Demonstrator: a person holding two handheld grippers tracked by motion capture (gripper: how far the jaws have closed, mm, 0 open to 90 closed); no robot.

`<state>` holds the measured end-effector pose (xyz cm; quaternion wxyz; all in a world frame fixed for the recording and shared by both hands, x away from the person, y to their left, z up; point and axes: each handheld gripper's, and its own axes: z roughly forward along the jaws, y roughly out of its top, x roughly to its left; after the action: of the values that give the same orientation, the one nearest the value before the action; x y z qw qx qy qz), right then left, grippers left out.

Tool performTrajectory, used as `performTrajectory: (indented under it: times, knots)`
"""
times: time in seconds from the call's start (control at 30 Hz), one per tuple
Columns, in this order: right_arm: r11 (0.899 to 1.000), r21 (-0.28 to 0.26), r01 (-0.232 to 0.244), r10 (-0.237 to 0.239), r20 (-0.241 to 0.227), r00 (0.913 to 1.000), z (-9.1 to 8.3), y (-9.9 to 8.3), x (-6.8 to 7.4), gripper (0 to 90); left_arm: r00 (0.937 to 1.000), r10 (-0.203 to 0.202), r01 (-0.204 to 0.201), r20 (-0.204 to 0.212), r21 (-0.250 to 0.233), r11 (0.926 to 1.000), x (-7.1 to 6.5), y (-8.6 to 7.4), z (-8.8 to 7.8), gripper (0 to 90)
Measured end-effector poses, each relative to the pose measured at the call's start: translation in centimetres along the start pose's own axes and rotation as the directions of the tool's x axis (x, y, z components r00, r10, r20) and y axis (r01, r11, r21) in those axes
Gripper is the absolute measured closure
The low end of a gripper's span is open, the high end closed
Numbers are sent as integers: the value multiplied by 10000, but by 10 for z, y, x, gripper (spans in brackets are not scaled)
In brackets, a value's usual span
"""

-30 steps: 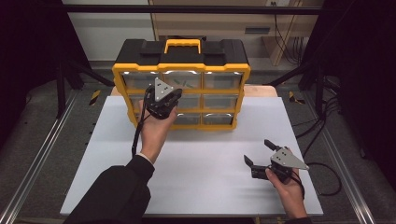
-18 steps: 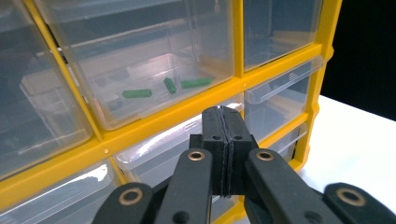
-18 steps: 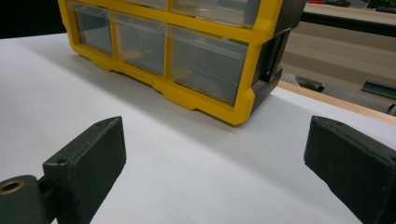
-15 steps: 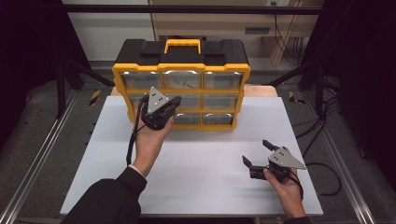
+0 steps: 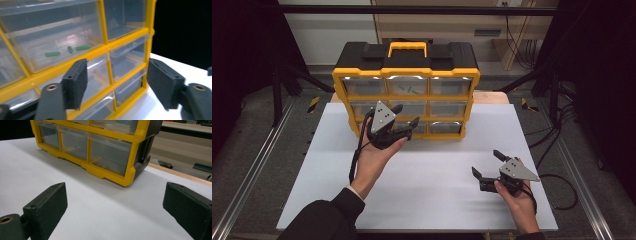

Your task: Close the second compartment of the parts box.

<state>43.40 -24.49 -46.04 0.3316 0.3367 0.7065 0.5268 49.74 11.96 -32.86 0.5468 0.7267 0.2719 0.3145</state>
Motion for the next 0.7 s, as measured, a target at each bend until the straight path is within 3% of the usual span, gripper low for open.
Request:
performTrajectory:
  times: [0.17, 0.33, 0.43, 0.7]
  knots:
    - [10000, 8, 1, -1, 7, 10000, 0, 0, 0, 57, 9975, 88, -84, 698, -63, 9999, -8, -8, -2, 194]
    - [10000, -12, -28, 28, -4, 10000, 0, 0, 0, 57, 9933, -177, 186, 1142, -65, 9998, -13, -17, -2, 85]
    - [10000, 29, -24, 24, -9, 10000, 0, 0, 0, 57, 9913, -288, 306, 1287, -127, 9995, -15, -25, -4, 62]
    - [10000, -22, -32, 32, 16, 10000, 0, 0, 0, 57, 9921, -374, 375, 1198, 10, 9993, -10, -39, -15, 32]
